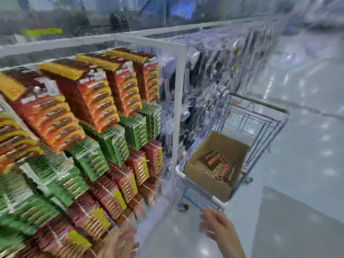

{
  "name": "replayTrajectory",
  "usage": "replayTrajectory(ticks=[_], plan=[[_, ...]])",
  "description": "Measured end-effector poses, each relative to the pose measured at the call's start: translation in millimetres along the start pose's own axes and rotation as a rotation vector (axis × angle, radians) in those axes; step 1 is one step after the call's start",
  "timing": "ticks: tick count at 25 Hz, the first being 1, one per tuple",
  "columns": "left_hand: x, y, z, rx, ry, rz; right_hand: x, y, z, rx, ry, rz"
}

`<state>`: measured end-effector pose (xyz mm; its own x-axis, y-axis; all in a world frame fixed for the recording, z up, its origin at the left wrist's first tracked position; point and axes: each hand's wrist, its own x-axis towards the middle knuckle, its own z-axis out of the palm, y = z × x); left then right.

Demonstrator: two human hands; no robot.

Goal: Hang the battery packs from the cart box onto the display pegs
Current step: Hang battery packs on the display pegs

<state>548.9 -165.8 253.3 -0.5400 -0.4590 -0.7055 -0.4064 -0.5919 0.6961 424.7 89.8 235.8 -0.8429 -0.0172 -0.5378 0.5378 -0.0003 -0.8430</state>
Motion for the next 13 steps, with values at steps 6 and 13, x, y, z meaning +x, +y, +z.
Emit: replayTrajectory(ticks=[6, 13], plan=[[2.0, -29.9, 154.9, 0.339, -0.154, 0.291, 37.5, -2.5, -106.4, 0.033, 0.132, 0.040], [55.7, -22.9, 253.2, 0.475, -0.239, 0.308, 96.7, -19.1, -150.1, 0.111, 0.240, 0.145]])
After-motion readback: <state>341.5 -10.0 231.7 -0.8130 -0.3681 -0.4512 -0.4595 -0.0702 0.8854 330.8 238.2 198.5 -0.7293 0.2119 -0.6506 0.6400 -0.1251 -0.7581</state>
